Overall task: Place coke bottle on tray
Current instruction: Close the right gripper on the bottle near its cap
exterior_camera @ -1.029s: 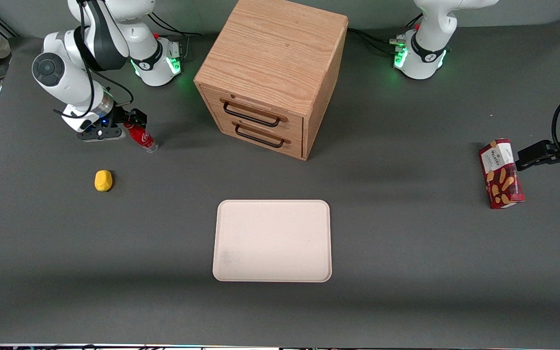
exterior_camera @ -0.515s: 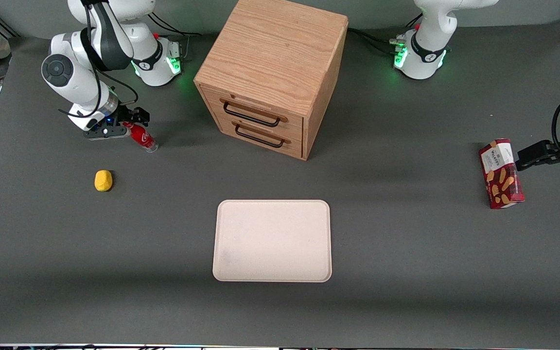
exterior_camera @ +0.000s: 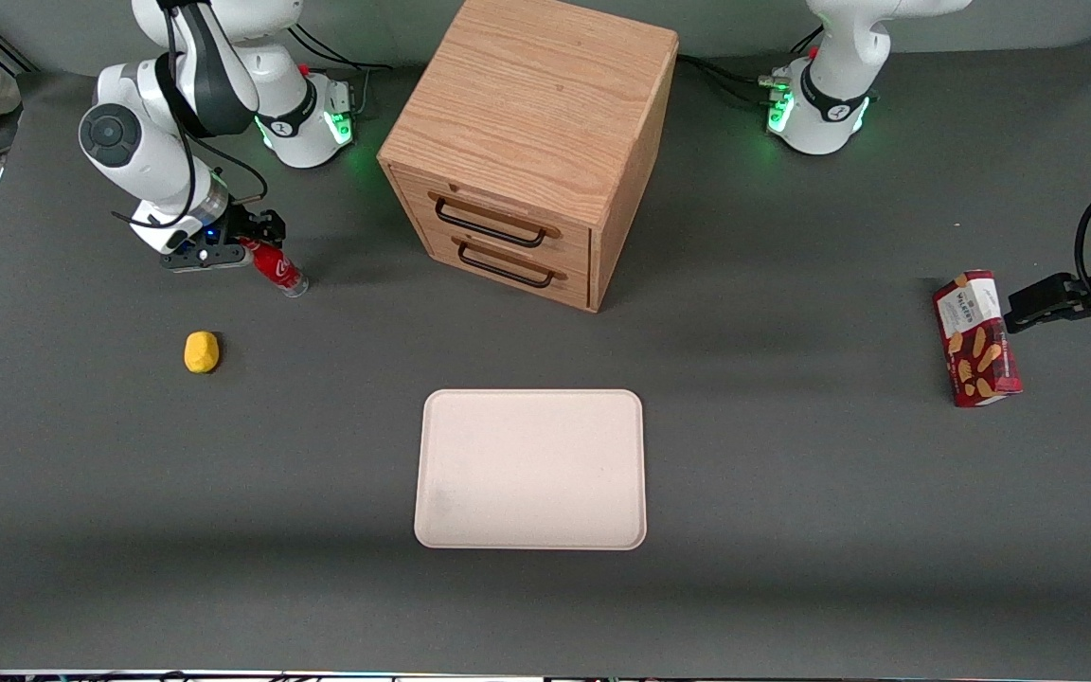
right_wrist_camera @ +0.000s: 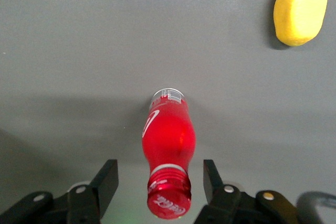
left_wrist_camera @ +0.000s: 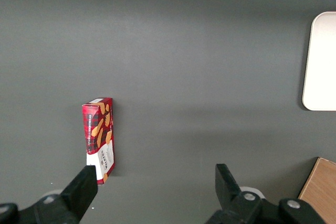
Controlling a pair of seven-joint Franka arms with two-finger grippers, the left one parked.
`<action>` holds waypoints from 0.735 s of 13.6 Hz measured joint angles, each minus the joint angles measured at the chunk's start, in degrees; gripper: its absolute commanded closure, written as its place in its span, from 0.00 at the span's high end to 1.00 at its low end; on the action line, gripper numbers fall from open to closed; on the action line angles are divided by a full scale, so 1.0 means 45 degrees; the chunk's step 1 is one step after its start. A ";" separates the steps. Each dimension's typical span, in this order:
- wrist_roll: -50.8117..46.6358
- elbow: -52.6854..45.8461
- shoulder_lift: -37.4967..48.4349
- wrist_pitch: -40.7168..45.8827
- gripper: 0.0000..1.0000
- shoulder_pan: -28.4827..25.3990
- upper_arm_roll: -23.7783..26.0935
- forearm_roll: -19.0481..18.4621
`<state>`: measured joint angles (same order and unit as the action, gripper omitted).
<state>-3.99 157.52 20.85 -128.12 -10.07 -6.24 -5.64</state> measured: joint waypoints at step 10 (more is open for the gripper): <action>0.0002 0.0049 0.0003 -0.0002 0.00 0.0019 -0.0177 -0.0026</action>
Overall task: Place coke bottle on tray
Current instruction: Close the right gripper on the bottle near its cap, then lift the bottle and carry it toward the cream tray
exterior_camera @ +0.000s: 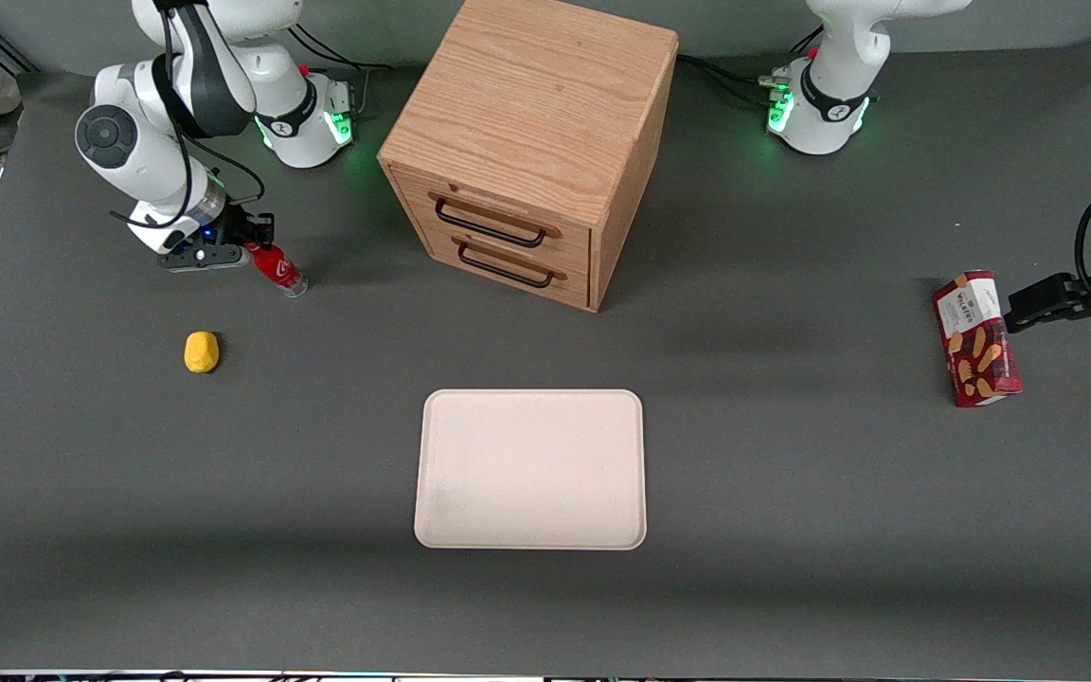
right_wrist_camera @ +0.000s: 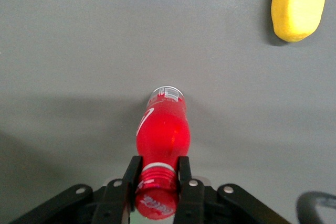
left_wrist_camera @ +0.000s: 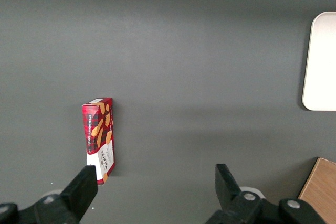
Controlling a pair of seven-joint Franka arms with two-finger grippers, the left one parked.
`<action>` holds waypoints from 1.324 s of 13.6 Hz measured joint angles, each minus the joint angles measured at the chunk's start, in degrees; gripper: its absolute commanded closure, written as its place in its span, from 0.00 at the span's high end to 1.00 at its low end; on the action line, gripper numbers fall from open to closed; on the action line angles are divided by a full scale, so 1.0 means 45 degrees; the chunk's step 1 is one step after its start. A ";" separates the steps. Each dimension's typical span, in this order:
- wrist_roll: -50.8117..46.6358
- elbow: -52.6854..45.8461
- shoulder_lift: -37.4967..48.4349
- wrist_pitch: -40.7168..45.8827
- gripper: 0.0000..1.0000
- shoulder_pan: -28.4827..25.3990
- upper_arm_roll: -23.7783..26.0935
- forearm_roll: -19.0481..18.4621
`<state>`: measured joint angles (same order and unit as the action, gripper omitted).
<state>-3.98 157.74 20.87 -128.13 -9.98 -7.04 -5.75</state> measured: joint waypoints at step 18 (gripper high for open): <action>-0.0129 -1.2894 -0.5197 0.7281 0.00 -0.0024 0.1834 0.0784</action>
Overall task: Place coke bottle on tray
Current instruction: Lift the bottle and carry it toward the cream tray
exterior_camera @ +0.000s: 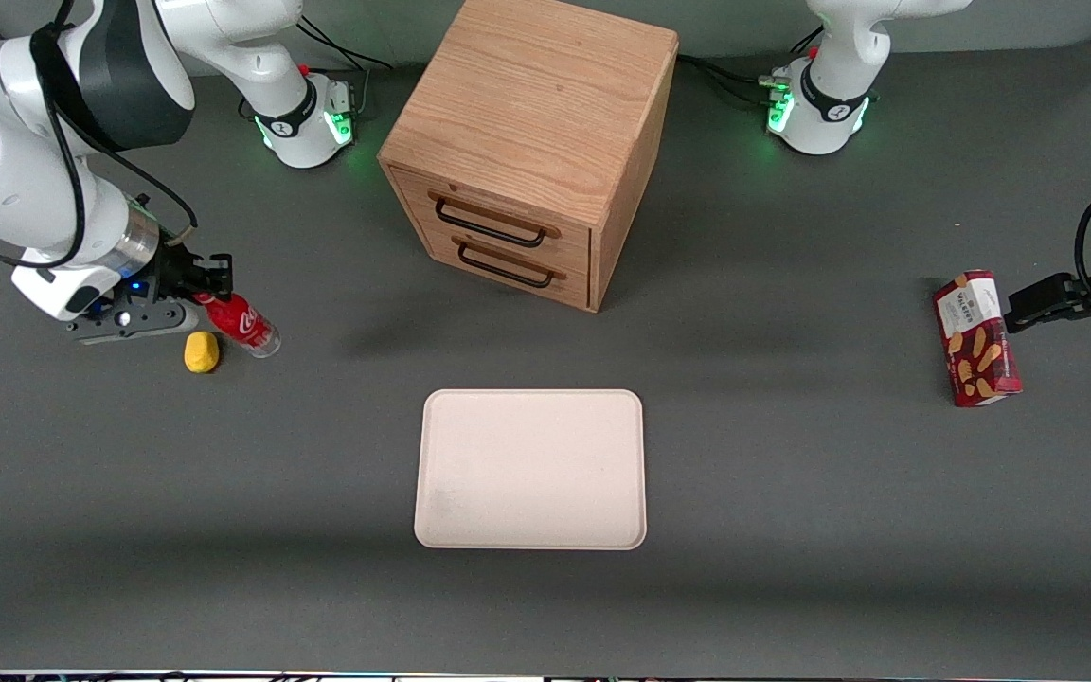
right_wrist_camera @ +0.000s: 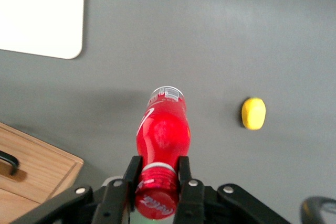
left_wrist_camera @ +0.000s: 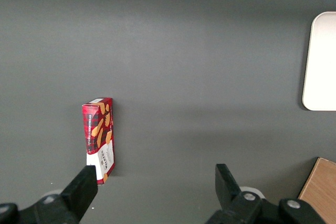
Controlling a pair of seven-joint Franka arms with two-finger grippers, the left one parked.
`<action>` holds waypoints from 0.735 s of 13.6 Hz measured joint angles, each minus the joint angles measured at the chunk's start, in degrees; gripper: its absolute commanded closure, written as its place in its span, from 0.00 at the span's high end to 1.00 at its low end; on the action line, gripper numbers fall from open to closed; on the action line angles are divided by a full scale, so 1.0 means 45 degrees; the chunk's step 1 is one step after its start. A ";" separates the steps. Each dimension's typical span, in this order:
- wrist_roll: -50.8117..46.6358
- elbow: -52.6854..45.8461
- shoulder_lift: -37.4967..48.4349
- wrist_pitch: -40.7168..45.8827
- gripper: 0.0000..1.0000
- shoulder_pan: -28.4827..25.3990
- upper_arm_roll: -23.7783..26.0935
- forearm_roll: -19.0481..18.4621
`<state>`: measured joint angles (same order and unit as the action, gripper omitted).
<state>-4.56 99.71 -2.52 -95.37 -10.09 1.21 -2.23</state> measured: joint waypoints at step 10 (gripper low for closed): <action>-0.0512 -1.0125 -0.6818 0.2078 0.00 -0.0050 0.1410 0.0078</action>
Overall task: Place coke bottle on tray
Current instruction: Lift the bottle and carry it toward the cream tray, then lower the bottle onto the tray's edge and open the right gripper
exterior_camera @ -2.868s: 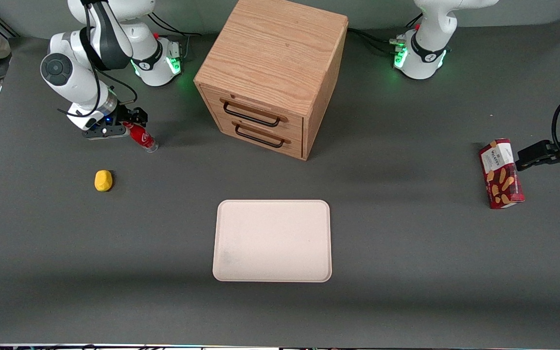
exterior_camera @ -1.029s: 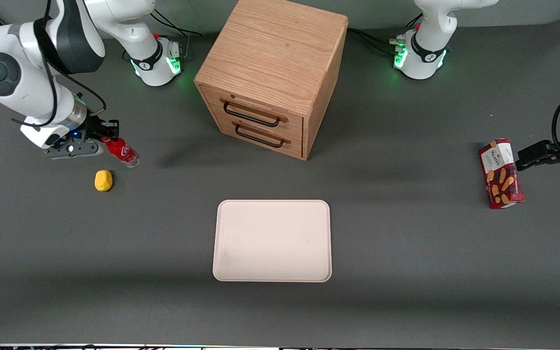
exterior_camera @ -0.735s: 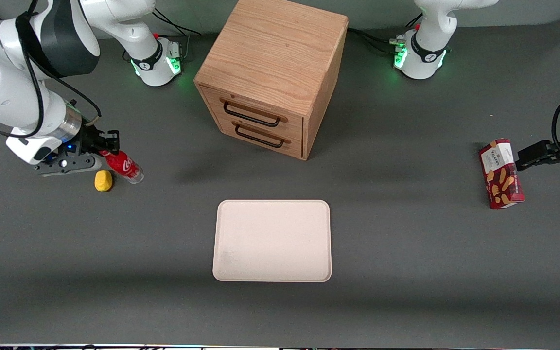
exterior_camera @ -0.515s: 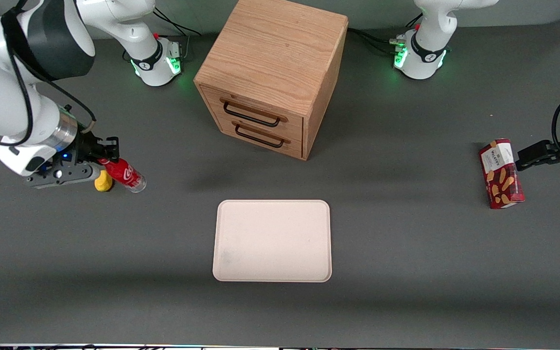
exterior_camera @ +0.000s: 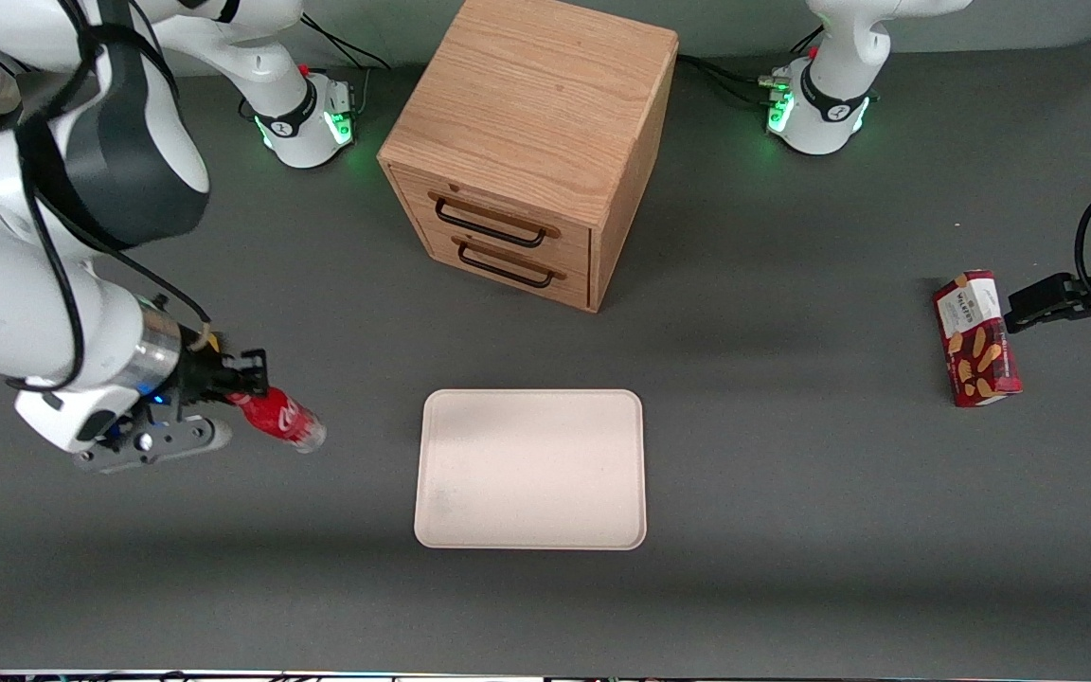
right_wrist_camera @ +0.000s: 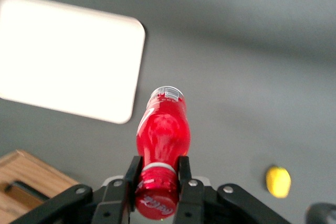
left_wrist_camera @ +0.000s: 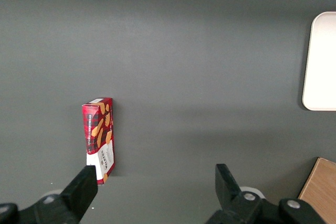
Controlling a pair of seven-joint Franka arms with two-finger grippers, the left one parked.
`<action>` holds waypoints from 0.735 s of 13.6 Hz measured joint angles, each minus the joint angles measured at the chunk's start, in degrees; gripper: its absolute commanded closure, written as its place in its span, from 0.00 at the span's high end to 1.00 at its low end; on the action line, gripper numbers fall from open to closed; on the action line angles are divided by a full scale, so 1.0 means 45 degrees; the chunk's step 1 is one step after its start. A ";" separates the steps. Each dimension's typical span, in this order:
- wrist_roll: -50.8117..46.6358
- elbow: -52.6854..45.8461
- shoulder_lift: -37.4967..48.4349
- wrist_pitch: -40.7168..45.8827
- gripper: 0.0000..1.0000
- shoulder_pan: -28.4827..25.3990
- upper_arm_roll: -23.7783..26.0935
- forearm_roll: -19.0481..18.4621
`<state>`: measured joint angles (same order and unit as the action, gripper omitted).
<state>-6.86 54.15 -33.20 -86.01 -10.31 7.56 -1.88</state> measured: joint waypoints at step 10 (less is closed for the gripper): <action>-0.1934 -0.0549 -0.3136 -0.4222 0.00 -0.1261 0.0652 -0.0357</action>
<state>-15.56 51.68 -47.31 -105.01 -15.98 10.49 -3.48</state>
